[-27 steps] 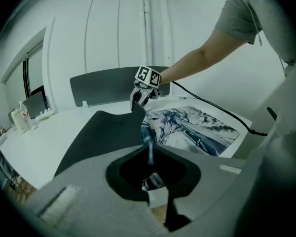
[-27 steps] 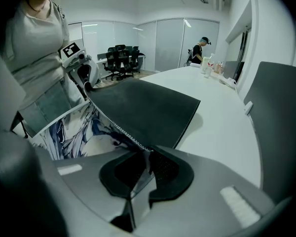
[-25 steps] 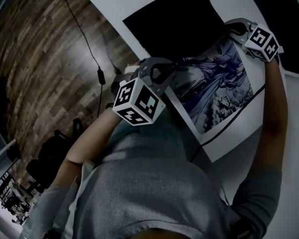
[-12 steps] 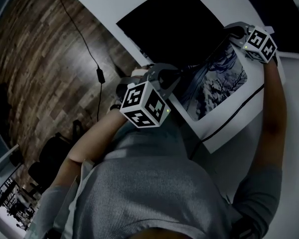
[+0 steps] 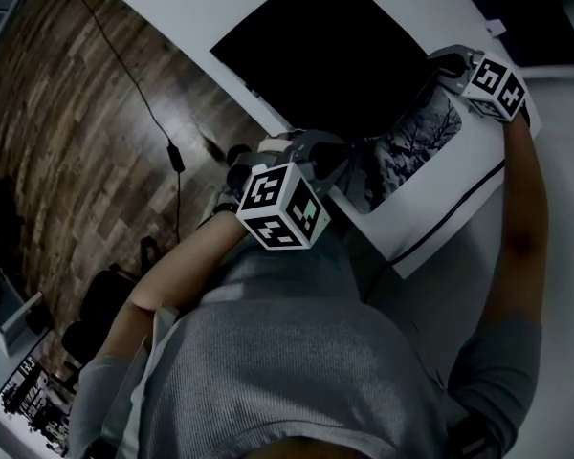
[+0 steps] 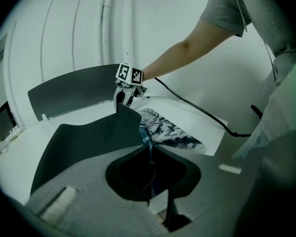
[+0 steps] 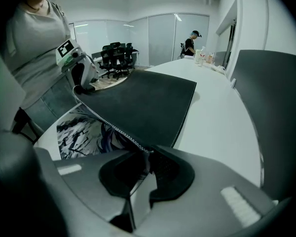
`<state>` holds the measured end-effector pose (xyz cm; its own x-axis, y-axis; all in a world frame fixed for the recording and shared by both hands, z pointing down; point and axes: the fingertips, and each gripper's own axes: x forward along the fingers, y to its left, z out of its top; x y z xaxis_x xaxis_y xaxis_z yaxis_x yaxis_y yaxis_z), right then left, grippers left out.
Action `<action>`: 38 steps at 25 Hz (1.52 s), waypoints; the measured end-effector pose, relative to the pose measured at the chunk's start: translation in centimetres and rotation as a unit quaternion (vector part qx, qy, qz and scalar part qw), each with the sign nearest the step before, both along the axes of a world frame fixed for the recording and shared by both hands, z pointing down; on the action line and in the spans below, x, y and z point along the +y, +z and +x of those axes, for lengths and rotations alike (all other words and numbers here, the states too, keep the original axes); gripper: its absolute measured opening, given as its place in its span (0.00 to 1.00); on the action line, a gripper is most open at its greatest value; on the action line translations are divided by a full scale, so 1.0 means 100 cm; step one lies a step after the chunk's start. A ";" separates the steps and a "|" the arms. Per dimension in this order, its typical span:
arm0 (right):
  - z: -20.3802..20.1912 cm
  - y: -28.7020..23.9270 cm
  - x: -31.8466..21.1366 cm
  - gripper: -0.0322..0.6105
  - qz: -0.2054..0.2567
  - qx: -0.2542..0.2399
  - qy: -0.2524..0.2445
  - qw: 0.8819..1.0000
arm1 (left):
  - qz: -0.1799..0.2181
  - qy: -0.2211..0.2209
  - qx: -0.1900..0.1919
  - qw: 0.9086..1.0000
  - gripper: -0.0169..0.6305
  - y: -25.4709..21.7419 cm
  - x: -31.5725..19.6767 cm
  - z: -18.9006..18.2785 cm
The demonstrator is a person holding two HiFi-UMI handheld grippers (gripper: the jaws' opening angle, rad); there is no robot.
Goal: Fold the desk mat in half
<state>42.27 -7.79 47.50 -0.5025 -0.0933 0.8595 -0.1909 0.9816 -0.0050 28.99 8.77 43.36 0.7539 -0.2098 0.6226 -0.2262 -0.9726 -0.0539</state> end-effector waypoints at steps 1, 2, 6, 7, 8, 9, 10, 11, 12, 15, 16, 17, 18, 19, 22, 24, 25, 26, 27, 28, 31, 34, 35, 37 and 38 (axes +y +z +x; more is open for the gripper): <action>0.002 0.000 0.003 0.10 -0.002 0.000 0.003 1.000 | -0.001 0.006 0.000 1.000 0.08 0.000 0.003 0.002; 0.005 0.000 0.006 0.10 -0.004 0.001 0.004 1.000 | -0.002 0.012 0.000 1.000 0.08 -0.001 0.006 0.004; 0.017 0.001 0.020 0.10 -0.011 0.004 0.011 1.000 | -0.020 0.029 0.009 0.999 0.08 0.000 0.019 0.015; 0.020 0.001 0.024 0.11 -0.012 0.004 0.013 1.000 | -0.024 0.033 0.011 0.999 0.08 0.000 0.022 0.018; 0.023 0.003 0.028 0.11 -0.014 0.004 0.015 1.000 | -0.026 0.037 0.011 0.999 0.08 0.001 0.026 0.020; 0.025 0.003 0.032 0.11 -0.017 0.005 0.017 1.000 | -0.027 0.043 0.009 0.999 0.08 0.002 0.029 0.022; 0.028 0.004 0.036 0.11 -0.020 0.006 0.019 1.000 | -0.028 0.048 0.008 0.998 0.08 0.003 0.033 0.023; 0.029 0.004 0.041 0.11 -0.024 0.008 0.021 0.999 | -0.030 0.053 0.009 0.998 0.08 0.003 0.037 0.025; 0.032 0.004 0.045 0.11 -0.028 0.009 0.022 0.999 | -0.033 0.058 0.010 0.998 0.08 0.003 0.041 0.027; 0.039 0.002 0.055 0.11 -0.035 0.012 0.027 0.999 | -0.039 0.073 0.012 0.997 0.08 0.002 0.052 0.034; 0.041 0.002 0.057 0.11 -0.036 0.013 0.029 0.999 | -0.041 0.077 0.012 0.996 0.08 0.002 0.055 0.036; 0.043 0.002 0.060 0.11 -0.036 0.014 0.030 0.999 | -0.043 0.081 0.013 0.996 0.08 0.002 0.057 0.037; 0.044 0.002 0.062 0.11 -0.037 0.016 0.030 0.999 | -0.044 0.085 0.013 0.995 0.08 0.002 0.058 0.038; 0.046 0.001 0.063 0.11 -0.037 0.017 0.030 0.999 | -0.045 0.088 0.012 0.995 0.08 0.002 0.059 0.039; 0.049 0.000 0.065 0.11 -0.037 0.021 0.032 0.999 | -0.044 0.099 0.009 0.994 0.08 0.003 0.063 0.043; 0.054 0.002 0.071 0.12 -0.040 0.027 0.031 0.998 | -0.045 0.111 0.008 0.993 0.09 0.004 0.069 0.048; 0.056 0.003 0.074 0.12 -0.039 0.031 0.032 0.998 | -0.043 0.117 0.007 0.992 0.10 0.006 0.073 0.050; 0.059 0.004 0.077 0.13 -0.037 0.034 0.034 0.998 | -0.035 0.119 0.005 0.992 0.11 0.008 0.075 0.051; 0.060 0.005 0.079 0.16 -0.032 0.037 0.037 0.998 | -0.023 0.117 0.002 0.993 0.13 0.009 0.075 0.051; 0.062 0.004 0.080 0.19 -0.028 0.038 0.040 0.998 | -0.011 0.114 -0.003 0.993 0.18 0.010 0.073 0.050; 0.064 -0.001 0.084 0.25 -0.038 0.021 0.058 0.997 | -0.009 0.104 -0.002 0.995 0.26 0.009 0.066 0.042; 0.073 -0.003 0.093 0.31 -0.046 0.032 0.054 0.997 | -0.010 0.079 0.013 0.997 0.28 0.007 0.053 0.028; 0.076 -0.007 0.096 0.34 -0.045 0.042 0.049 0.997 | -0.006 0.068 0.015 0.998 0.28 0.006 0.046 0.021; 0.082 -0.017 0.102 0.39 -0.041 0.063 0.046 0.996 | -0.001 0.044 0.022 0.999 0.28 -0.001 0.030 0.007; 0.086 -0.024 0.103 0.39 -0.036 0.066 0.053 0.996 | 0.001 0.029 0.029 0.999 0.28 -0.006 0.022 0.000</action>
